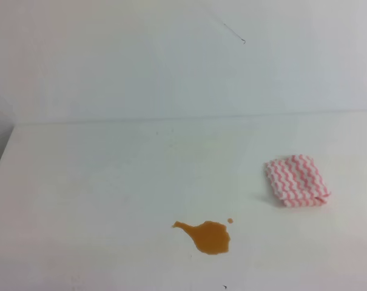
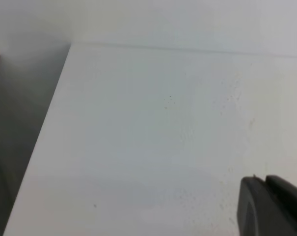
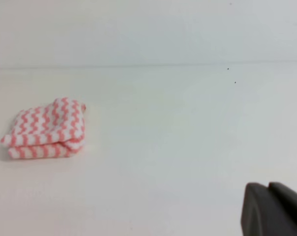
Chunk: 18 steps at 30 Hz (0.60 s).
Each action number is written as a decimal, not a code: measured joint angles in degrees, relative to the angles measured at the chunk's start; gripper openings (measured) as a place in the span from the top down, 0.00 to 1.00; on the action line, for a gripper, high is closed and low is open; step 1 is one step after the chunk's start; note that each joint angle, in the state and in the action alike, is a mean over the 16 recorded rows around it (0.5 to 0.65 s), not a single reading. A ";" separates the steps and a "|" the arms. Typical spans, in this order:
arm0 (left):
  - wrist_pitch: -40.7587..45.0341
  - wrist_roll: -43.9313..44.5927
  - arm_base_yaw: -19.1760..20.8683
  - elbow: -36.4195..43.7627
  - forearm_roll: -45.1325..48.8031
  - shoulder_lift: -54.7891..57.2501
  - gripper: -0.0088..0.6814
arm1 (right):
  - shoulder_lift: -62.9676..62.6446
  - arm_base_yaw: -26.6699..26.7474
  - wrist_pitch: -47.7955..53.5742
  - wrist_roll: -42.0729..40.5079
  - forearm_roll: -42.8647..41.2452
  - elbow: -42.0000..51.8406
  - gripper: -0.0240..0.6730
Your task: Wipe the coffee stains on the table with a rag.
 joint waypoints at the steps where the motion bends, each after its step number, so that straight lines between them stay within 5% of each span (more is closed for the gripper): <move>1: -0.01 0.05 0.00 0.00 0.00 0.00 0.99 | 0.00 0.00 0.00 0.00 0.00 0.00 0.97; 18: -0.05 0.37 0.00 0.00 0.00 0.00 0.99 | 0.00 0.00 0.00 0.00 0.00 0.00 0.97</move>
